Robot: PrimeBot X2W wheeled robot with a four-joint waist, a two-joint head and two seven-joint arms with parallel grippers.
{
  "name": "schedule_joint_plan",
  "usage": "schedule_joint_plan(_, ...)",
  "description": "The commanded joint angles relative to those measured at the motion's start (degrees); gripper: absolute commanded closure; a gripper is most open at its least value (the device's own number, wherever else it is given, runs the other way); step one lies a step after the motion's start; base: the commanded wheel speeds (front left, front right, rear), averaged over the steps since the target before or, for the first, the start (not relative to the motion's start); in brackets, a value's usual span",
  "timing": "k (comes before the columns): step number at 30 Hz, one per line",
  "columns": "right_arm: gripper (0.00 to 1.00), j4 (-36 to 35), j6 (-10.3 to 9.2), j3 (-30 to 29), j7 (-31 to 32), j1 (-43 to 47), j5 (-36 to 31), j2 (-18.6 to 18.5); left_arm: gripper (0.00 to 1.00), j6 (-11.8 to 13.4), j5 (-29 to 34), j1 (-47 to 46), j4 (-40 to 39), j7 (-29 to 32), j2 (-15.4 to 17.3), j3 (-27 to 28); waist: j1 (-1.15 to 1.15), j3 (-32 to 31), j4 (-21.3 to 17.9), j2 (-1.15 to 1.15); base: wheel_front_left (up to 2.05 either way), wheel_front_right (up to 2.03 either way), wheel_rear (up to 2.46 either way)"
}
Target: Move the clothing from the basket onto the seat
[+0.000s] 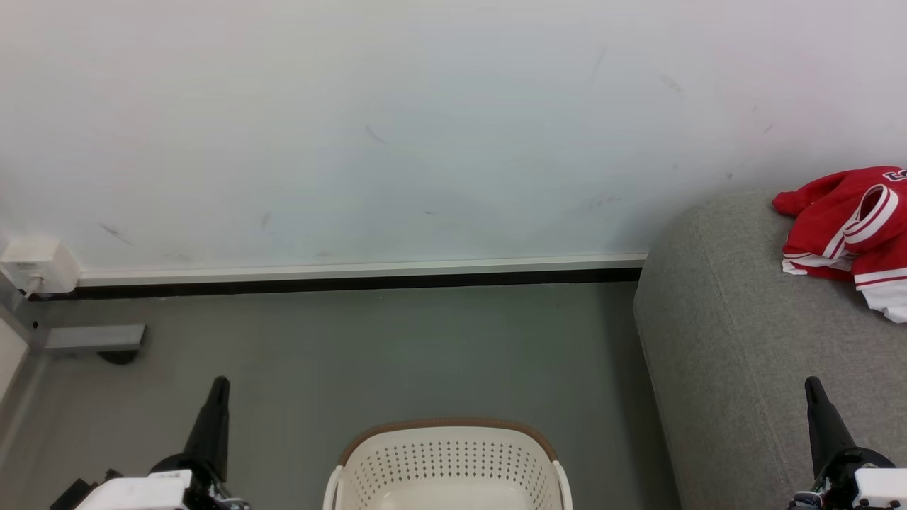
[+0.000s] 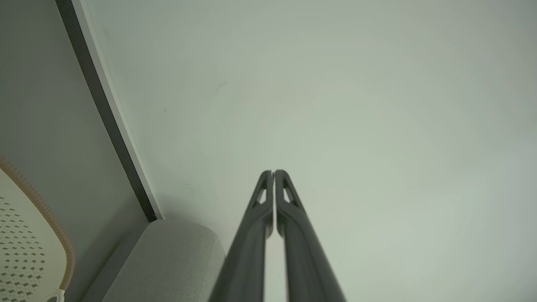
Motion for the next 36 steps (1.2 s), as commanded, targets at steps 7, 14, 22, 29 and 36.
schedule_joint_plan(7, 1.0, -0.29, -0.12, -0.22, 0.13, -0.72, 0.14, 0.02, 1.0, -0.31, -0.81, -0.41, -0.24, 0.21, 0.12, 0.11, 0.0, 0.0, 0.0, 0.0, 0.0, 0.0, 0.0)
schedule_joint_plan(14, 1.0, -0.29, -0.13, -0.22, 0.13, -0.72, 0.14, 0.02, 1.0, -0.31, -0.81, -0.41, -0.25, 0.21, 0.12, 0.11, 0.0, 0.0, 0.0, 0.0, 0.0, 0.0, 0.0)
schedule_joint_plan(22, 1.0, -0.29, -0.12, -0.22, 0.13, -0.72, 0.14, 0.02, 1.0, -0.31, -0.81, -0.41, -0.25, 0.21, 0.12, 0.11, 0.0, 0.0, 0.0, 0.0, 0.0, 0.0, 0.0)
schedule_joint_plan(29, 1.0, -0.29, -0.12, -0.22, 0.13, -0.72, 0.14, 0.02, 1.0, -0.31, -0.81, -0.41, -0.25, 0.21, 0.12, 0.11, 0.0, 0.0, 0.0, 0.0, 0.0, 0.0, 0.0)
schedule_joint_plan(36, 1.0, -0.29, -0.12, -0.22, 0.13, -0.72, 0.15, 0.02, 1.0, -0.31, -0.81, -0.41, -0.25, 0.2, 0.12, 0.11, 0.0, 0.0, 0.0, 0.0, 0.0, 0.0, 0.0)
